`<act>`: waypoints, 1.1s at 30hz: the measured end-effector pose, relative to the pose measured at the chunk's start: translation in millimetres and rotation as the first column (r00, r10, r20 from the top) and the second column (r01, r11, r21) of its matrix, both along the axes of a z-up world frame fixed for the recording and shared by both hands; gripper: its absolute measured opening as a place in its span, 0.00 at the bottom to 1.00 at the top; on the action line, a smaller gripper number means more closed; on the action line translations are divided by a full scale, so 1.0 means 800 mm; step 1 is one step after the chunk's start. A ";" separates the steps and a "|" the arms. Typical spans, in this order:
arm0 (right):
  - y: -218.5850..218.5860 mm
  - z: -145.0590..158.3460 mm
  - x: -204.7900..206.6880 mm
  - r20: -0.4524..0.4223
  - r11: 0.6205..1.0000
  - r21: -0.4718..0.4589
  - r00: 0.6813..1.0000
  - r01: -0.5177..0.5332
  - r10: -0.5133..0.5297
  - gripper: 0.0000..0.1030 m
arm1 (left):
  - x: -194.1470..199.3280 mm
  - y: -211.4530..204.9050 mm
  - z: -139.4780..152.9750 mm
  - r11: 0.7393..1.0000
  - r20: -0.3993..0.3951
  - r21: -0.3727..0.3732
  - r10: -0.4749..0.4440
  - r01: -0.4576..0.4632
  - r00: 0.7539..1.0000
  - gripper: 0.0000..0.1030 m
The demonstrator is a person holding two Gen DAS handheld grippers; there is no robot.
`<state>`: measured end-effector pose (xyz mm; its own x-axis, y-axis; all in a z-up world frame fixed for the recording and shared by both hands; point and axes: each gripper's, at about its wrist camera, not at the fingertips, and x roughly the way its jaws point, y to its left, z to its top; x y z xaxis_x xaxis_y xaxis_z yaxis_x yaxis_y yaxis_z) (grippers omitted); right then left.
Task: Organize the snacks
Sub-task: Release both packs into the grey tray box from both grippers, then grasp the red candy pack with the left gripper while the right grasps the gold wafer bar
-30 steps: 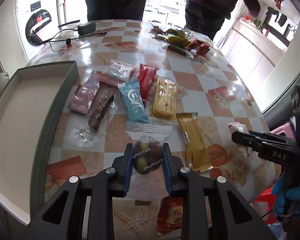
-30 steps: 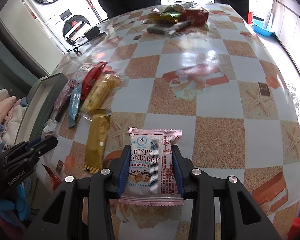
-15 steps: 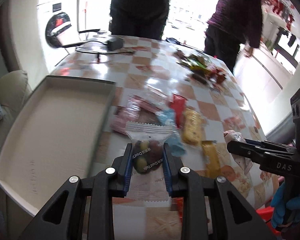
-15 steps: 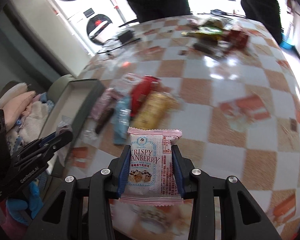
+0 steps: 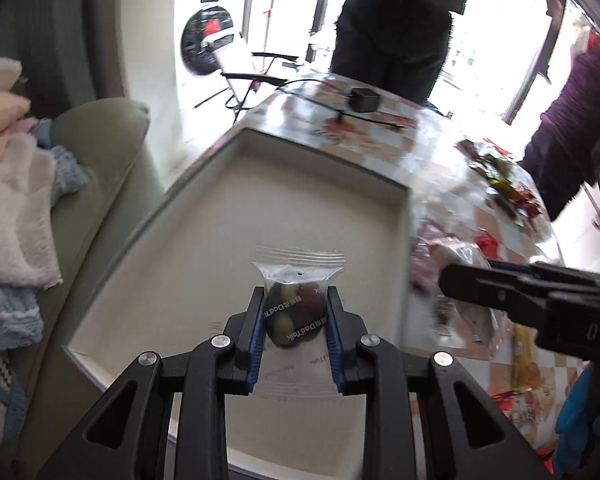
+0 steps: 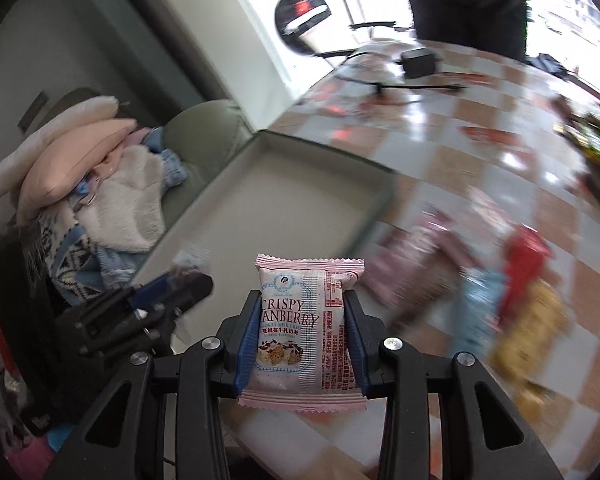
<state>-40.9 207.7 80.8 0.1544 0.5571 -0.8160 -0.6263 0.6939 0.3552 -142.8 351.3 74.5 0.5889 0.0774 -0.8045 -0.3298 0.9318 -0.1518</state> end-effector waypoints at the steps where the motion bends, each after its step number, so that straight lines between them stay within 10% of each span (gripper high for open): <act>1: 0.011 -0.001 0.002 -0.001 1.000 -0.009 1.000 -0.011 0.011 0.39 | -0.002 0.006 -0.003 1.000 -0.007 0.005 0.010 -0.010 1.000 0.29; 13: 0.097 -0.030 0.010 -0.037 0.986 -0.135 0.995 -0.094 0.090 0.44 | 0.008 0.027 -0.047 1.000 -0.102 0.008 0.024 -0.023 0.995 0.41; 15: 0.092 -0.031 0.014 -0.046 0.986 -0.147 0.996 -0.084 0.078 0.75 | 0.007 0.026 -0.048 1.000 -0.101 0.009 0.016 -0.015 0.995 0.60; 17: 0.075 -0.025 0.016 -0.014 0.987 -0.151 0.998 -0.056 0.054 0.92 | 0.004 0.022 -0.043 1.000 -0.084 0.011 0.003 -0.002 0.996 0.62; 25: -0.089 -0.023 0.031 0.066 0.954 -0.255 0.987 0.155 -0.143 0.92 | -0.018 -0.041 -0.005 0.985 -0.006 0.056 -0.164 0.164 0.987 0.74; 33: -0.220 -0.070 0.024 -0.001 0.889 -0.313 0.936 0.334 -0.352 0.92 | -0.025 -0.182 -0.011 0.912 -0.094 -0.035 -0.409 0.408 0.908 0.78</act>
<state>-21.3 31.9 25.1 0.2400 0.2018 -0.9496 -0.3151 0.9414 0.1204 -162.5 205.8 65.6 0.4855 -0.1648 -0.8586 0.0653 0.9862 -0.1524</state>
